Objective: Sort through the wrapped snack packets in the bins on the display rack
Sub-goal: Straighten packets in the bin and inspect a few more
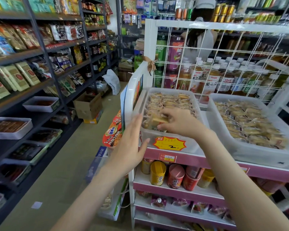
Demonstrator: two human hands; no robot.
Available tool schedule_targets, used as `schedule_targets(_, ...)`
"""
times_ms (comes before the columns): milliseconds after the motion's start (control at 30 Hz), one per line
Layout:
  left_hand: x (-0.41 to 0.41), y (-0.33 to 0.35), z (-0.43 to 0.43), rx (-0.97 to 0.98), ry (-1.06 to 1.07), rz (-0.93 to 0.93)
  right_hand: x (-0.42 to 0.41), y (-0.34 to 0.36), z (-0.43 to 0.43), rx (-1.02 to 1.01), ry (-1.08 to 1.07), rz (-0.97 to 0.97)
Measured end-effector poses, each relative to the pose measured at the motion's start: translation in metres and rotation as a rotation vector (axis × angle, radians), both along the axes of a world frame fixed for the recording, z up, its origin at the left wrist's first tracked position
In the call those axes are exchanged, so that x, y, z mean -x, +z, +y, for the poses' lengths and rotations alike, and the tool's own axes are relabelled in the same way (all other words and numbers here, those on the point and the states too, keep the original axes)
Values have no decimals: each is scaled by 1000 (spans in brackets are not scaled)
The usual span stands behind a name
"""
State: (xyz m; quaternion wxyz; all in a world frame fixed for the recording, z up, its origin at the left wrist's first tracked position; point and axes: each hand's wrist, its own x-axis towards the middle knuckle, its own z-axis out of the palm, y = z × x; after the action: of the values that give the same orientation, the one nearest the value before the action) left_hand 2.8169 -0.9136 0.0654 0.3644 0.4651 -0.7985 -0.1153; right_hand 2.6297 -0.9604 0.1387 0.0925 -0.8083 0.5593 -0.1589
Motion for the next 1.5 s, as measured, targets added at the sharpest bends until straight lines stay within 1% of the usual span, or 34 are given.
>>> schedule_targets(33,2,-1,-3,34,-2,-41,1,-4,-1,-71,10,72)
schedule_targets(133,4,-8,-16,255,-11,-214,-8,-23,-2,-259,45,252)
schedule_targets(233,5,-19,-28,350,-16,-403,-11,-27,-2,-345,-28,140)
schedule_targets(267,5,-22,-30,356,-10,-421,-11,-24,-2,-324,-18,145)
schedule_targets(300,5,-24,-32,370,-5,-421,-7,-25,-4,-255,20,103)
schedule_targets(400,5,-30,-36,439,21,-436,0,-22,-7,-62,94,-55)
schedule_targets(467,5,-35,-39,468,34,-459,2,-18,-10,-19,90,-168)
schedule_targets(500,5,-38,-40,479,38,-463,2,-16,-13,-5,86,-201)
schedule_targets(533,6,-40,-41,492,42,-459,1,-13,-15,3,88,-193)
schedule_targets(600,8,-44,-43,529,56,-443,-1,-12,-21,-13,90,-106)
schedule_targets(667,11,-46,-44,569,77,-425,-3,-15,-28,-82,62,-46)
schedule_targets(733,13,-49,-45,581,89,-404,-5,-16,-33,-129,30,-29)
schedule_targets(900,17,-55,-46,576,112,-370,-11,-18,-40,-146,5,30)
schedule_targets(1133,26,-64,-44,537,157,-301,-13,-30,-41,-10,-39,86)
schedule_targets(1333,30,-67,-47,544,135,-234,-12,-31,-39,12,-7,117)
schedule_targets(1433,30,-67,-48,545,131,-229,-11,-29,-37,37,1,136)
schedule_targets(1500,29,-68,-48,550,140,-236,-10,-29,-35,47,11,115)
